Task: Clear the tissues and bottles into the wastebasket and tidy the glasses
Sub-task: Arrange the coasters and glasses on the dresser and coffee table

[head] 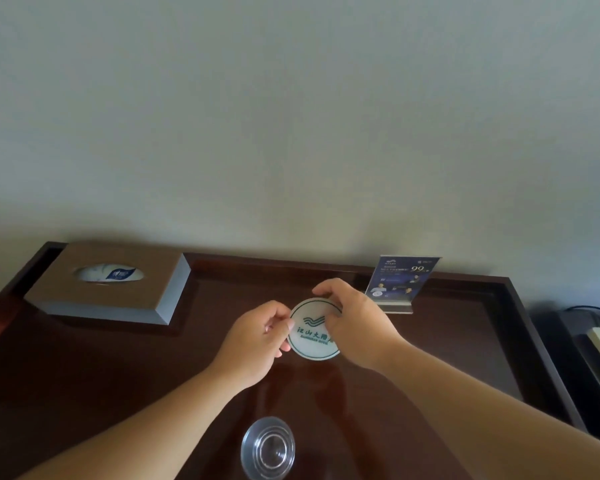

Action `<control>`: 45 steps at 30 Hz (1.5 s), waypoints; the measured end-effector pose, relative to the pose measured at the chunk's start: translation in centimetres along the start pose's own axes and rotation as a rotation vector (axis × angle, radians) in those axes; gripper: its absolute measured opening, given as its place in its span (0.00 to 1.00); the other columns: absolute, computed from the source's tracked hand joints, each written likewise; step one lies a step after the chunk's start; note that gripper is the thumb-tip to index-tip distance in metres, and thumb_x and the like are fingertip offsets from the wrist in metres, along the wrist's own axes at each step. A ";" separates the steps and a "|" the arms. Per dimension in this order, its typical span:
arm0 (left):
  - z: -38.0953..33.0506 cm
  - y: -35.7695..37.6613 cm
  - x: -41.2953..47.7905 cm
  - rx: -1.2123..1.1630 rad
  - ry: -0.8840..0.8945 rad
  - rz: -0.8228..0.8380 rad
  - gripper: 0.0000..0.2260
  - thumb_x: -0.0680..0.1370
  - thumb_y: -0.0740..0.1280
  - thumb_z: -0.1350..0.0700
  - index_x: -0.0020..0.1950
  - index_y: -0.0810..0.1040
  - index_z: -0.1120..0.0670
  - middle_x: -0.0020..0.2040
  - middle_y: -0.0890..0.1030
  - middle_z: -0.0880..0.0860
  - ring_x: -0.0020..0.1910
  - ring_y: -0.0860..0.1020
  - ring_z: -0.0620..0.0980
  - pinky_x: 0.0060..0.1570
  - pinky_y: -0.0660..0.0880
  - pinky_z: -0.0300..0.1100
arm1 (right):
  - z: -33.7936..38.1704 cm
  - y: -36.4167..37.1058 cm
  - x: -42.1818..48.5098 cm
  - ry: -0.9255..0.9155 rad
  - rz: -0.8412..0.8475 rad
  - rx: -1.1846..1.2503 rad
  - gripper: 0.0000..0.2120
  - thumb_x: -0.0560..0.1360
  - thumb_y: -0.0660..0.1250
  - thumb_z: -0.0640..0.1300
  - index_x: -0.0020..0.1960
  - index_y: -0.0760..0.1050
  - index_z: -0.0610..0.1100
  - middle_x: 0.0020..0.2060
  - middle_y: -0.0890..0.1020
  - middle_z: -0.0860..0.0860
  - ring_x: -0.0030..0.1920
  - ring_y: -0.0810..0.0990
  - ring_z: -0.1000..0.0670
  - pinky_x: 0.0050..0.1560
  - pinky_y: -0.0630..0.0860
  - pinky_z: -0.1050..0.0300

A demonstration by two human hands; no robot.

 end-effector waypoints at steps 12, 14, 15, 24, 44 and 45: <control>3.4 1.9 5.3 -0.124 -0.147 -0.072 0.06 0.80 0.62 0.62 0.46 0.78 0.57 0.36 0.82 0.58 0.31 0.79 0.47 0.37 0.79 0.49 | -7.4 1.9 2.5 0.238 -0.034 0.185 0.22 0.76 0.65 0.43 0.69 0.66 0.51 0.51 0.79 0.58 0.48 0.79 0.56 0.42 0.72 0.65; 4.2 2.4 6.3 -0.135 -0.167 -0.062 0.06 0.79 0.62 0.62 0.48 0.78 0.56 0.37 0.82 0.60 0.32 0.79 0.48 0.38 0.79 0.49 | -8.2 2.3 3.0 0.279 -0.053 0.222 0.21 0.76 0.65 0.43 0.67 0.68 0.50 0.52 0.80 0.58 0.48 0.80 0.57 0.44 0.74 0.63; 4.5 2.6 6.8 -0.130 -0.173 -0.046 0.07 0.79 0.62 0.63 0.49 0.78 0.54 0.38 0.82 0.60 0.33 0.79 0.50 0.38 0.80 0.50 | -8.5 2.5 3.3 0.293 -0.056 0.227 0.20 0.76 0.65 0.43 0.67 0.69 0.50 0.51 0.80 0.58 0.49 0.80 0.56 0.45 0.73 0.63; 5.9 5.1 10.9 0.338 -0.059 0.215 0.24 0.75 0.66 0.58 0.68 0.66 0.43 0.50 0.76 0.42 0.40 0.79 0.47 0.36 0.75 0.43 | -10.3 3.5 6.4 0.400 -0.075 0.223 0.21 0.77 0.64 0.42 0.69 0.69 0.47 0.59 0.80 0.52 0.55 0.80 0.51 0.49 0.73 0.62; 6.6 6.0 13.4 0.602 -0.046 0.168 0.16 0.72 0.68 0.52 0.58 0.69 0.47 0.54 0.72 0.50 0.58 0.72 0.55 0.50 0.73 0.48 | -10.2 4.1 8.5 0.384 -0.034 0.067 0.21 0.77 0.63 0.43 0.70 0.69 0.46 0.63 0.71 0.47 0.59 0.75 0.48 0.53 0.66 0.66; 6.6 6.0 13.4 0.600 -0.045 0.166 0.16 0.72 0.68 0.52 0.58 0.69 0.47 0.54 0.72 0.50 0.58 0.72 0.55 0.51 0.74 0.49 | -10.1 4.1 8.5 0.383 -0.033 0.065 0.21 0.77 0.63 0.43 0.70 0.69 0.46 0.63 0.71 0.47 0.59 0.75 0.48 0.52 0.66 0.66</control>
Point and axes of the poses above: each hand's wrist, its own x-axis towards the middle knuckle, its own y-axis out of the palm, z = x × y, the point moved 9 cm from there along x, towards the middle knuckle
